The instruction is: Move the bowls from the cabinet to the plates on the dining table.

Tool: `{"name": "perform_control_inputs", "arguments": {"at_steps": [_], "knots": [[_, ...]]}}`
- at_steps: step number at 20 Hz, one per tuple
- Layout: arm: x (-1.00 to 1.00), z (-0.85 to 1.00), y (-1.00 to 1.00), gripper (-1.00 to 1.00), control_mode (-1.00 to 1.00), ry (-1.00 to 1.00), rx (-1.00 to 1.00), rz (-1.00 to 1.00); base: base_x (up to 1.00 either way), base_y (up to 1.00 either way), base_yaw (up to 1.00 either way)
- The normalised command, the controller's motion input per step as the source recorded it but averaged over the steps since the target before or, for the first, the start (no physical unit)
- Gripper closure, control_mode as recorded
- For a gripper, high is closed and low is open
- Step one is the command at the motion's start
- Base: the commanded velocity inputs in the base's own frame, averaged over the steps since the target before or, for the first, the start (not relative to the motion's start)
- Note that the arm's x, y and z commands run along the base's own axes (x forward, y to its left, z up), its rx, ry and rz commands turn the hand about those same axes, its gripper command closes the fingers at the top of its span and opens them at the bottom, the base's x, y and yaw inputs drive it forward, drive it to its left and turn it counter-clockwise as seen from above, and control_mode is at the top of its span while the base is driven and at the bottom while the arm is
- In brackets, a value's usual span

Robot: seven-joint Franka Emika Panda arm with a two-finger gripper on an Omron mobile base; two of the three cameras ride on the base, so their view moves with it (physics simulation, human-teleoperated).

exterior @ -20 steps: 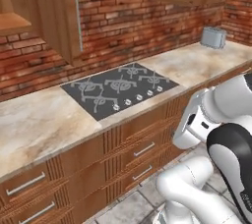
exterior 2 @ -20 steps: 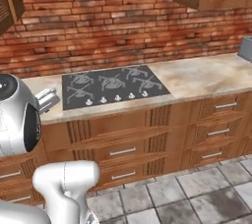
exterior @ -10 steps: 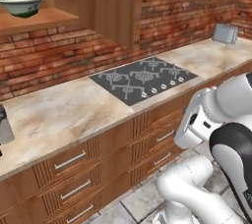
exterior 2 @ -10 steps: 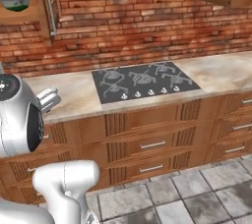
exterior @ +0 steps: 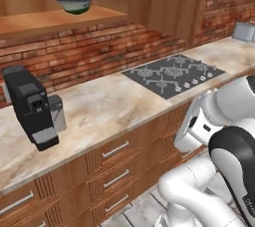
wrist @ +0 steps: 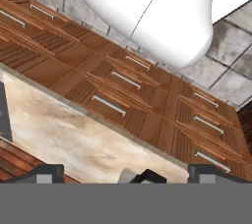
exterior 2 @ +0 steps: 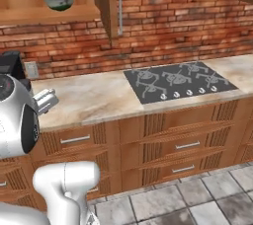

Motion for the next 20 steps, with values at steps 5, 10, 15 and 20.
{"name": "perform_control_inputs", "arguments": {"at_steps": [5,10,15,20], "knots": [[0.0,0.0,0.0,-1.0,1.0,0.0,0.0,0.0,0.57,0.28,0.0],[0.0,0.0,0.0,-1.0,1.0,0.0,0.0,0.0,0.46,0.21,0.02],[0.0,0.0,0.0,-1.0,1.0,0.0,0.0,0.0,0.22,0.1,0.08],[0.0,0.0,0.0,-1.0,1.0,0.0,0.0,0.0,0.21,0.0,0.14]]}}
